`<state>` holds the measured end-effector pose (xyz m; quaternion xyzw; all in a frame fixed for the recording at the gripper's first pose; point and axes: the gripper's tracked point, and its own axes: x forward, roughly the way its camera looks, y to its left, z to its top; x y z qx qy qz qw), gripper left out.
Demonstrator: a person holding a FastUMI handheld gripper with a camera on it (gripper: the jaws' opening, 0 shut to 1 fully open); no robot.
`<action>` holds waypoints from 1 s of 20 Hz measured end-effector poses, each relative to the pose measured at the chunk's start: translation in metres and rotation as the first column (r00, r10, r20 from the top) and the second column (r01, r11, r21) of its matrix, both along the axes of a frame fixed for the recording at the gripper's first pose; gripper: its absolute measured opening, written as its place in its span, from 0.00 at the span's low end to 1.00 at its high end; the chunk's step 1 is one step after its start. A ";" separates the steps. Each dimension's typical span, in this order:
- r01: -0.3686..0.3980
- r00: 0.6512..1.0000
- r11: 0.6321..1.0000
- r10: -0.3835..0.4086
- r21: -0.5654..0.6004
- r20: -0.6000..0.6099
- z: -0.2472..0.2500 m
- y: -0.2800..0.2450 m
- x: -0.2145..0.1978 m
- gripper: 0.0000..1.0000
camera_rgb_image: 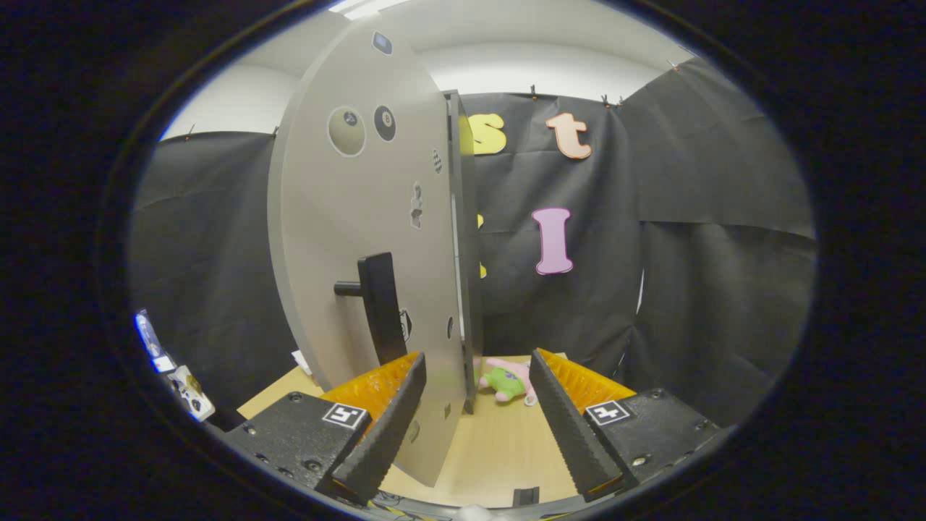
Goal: Open the shoe cabinet door, grab the shoes and put them into the shoe cabinet, then close the shoe cabinet door.
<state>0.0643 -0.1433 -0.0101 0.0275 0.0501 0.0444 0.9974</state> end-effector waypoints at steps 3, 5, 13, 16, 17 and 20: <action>0.010 1.000 1.000 -0.010 0.002 -0.003 0.000 0.025 -0.001 0.95; 0.010 1.000 1.000 -0.010 0.005 -0.004 0.000 0.045 0.000 0.95; -0.013 1.000 1.000 0.013 0.010 -0.007 -0.003 0.118 0.023 0.95; -0.036 0.999 0.999 0.037 0.019 -0.011 -0.005 0.151 0.040 0.95; -0.051 0.999 0.999 0.051 0.012 -0.011 -0.005 0.166 0.046 0.95; -0.090 0.996 0.996 0.090 -0.001 -0.012 -0.007 0.199 0.067 0.96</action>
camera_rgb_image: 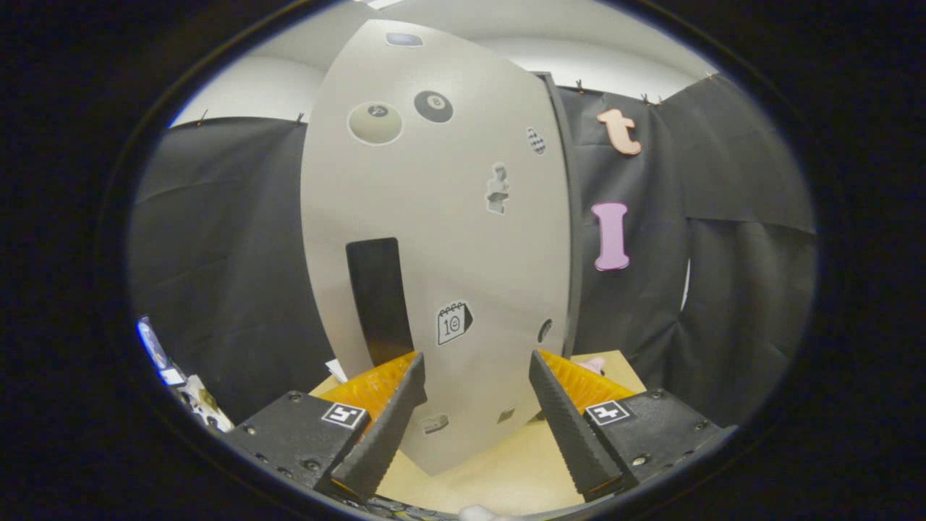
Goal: Open the shoe cabinet door, grab the shoes and put them into the shoe cabinet, then close the shoe cabinet door.
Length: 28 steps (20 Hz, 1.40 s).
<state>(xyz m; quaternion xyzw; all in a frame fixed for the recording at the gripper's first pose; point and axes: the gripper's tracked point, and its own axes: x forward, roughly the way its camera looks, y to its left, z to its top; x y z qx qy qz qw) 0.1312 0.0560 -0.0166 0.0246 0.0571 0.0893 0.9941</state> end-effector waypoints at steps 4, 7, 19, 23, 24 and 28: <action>-0.027 1.000 1.000 0.027 0.003 -0.005 -0.007 0.037 0.032 0.98; -0.042 0.999 0.999 0.042 0.004 -0.022 -0.012 0.057 0.039 0.98; 0.056 0.996 0.998 -0.055 -0.011 0.071 0.020 0.028 -0.022 0.98; 0.092 0.989 0.996 -0.090 -0.010 0.120 0.031 0.012 -0.065 0.98; 0.109 0.985 0.994 -0.106 -0.009 0.134 0.033 0.005 -0.076 0.98; 0.156 0.977 0.987 -0.158 0.020 0.145 0.025 -0.017 -0.107 0.98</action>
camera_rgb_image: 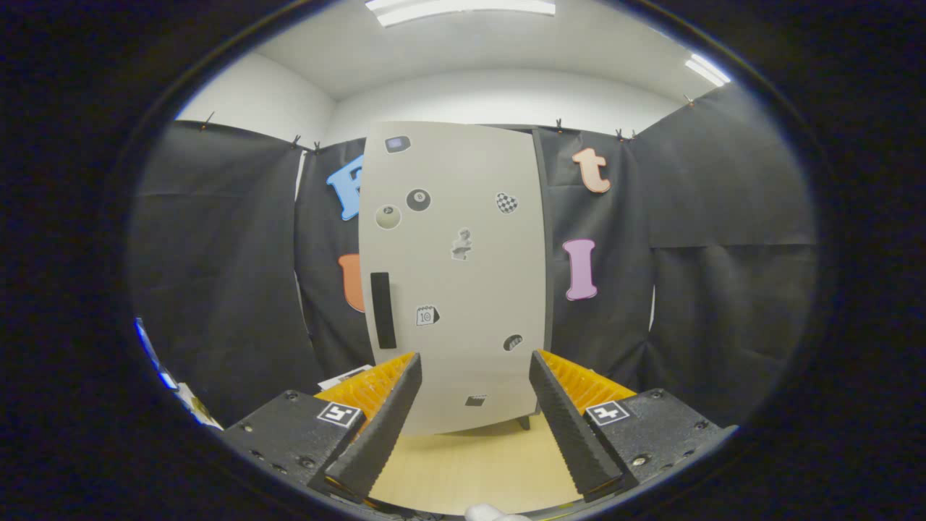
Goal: Open the shoe cabinet door, grab the shoes and put them into the shoe cabinet, then close the shoe cabinet door.
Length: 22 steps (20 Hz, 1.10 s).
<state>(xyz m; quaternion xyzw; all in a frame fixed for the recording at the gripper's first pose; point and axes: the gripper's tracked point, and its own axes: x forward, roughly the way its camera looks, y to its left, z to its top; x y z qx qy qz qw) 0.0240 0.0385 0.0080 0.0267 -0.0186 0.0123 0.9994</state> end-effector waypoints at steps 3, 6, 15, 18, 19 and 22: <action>0.035 0.999 0.999 -0.035 -0.008 -0.021 -0.014 -0.016 -0.019 0.98; 0.062 0.998 0.998 -0.062 0.000 -0.021 -0.020 -0.030 -0.036 0.98; 0.086 0.996 0.996 -0.086 -0.016 -0.030 -0.029 -0.046 -0.052 0.98; 0.091 0.995 0.996 -0.091 -0.009 -0.035 -0.030 -0.049 -0.052 0.98; 0.089 0.996 0.996 -0.089 -0.010 -0.032 -0.029 -0.049 -0.052 0.98; 0.096 0.995 0.995 -0.096 -0.014 -0.025 -0.029 -0.054 -0.053 0.98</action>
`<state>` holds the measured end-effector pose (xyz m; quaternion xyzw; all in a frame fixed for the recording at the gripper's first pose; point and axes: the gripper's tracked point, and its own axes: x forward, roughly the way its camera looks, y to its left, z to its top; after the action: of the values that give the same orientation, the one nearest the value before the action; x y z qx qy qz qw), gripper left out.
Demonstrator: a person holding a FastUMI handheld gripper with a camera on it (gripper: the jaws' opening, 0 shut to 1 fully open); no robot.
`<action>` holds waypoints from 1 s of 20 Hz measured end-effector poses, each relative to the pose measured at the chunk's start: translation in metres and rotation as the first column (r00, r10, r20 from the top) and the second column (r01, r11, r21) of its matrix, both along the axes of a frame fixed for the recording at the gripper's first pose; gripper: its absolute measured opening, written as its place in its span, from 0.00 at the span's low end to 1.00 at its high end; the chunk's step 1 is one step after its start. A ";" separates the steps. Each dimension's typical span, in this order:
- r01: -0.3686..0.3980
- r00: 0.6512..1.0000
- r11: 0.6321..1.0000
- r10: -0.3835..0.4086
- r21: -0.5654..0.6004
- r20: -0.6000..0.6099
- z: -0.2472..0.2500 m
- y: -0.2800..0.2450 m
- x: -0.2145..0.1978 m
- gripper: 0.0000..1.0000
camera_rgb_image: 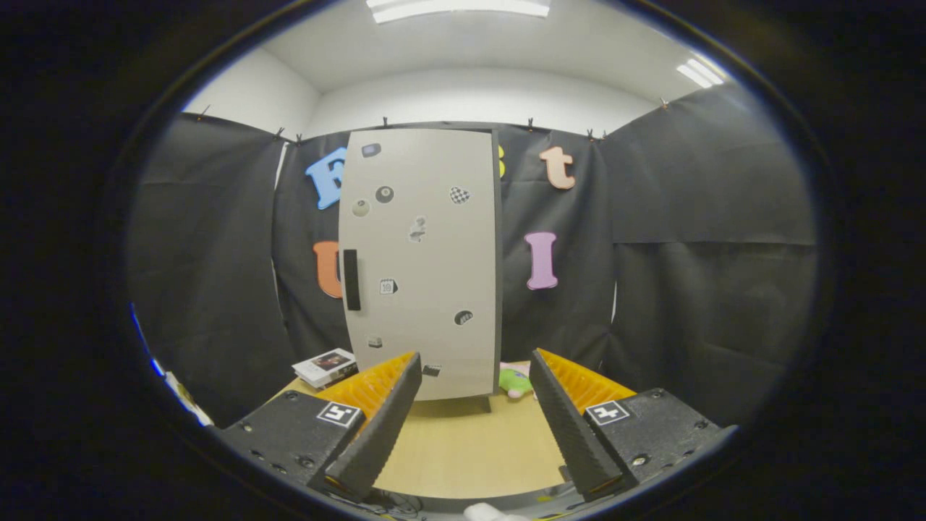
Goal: Open the shoe cabinet door, grab the shoes and put them into the shoe cabinet, then close the shoe cabinet door.
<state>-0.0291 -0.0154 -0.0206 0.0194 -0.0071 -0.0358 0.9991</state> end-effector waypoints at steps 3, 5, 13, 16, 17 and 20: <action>-0.001 1.000 1.000 0.001 0.000 0.003 0.001 -0.001 -0.002 0.98; 0.002 1.000 1.000 -0.002 -0.001 0.003 0.000 -0.002 -0.002 0.98; -0.001 1.000 1.000 0.001 -0.003 -0.007 -0.003 0.004 -0.002 0.98; -0.004 1.000 1.000 0.004 -0.005 -0.006 -0.002 0.006 -0.002 0.98; -0.003 1.000 1.000 0.003 -0.007 -0.006 -0.002 0.008 -0.001 0.98; -0.005 1.000 1.000 0.005 -0.006 -0.006 -0.001 0.010 -0.001 0.98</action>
<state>-0.0300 -0.0051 -0.0216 0.0163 -0.0040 -0.0333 0.9993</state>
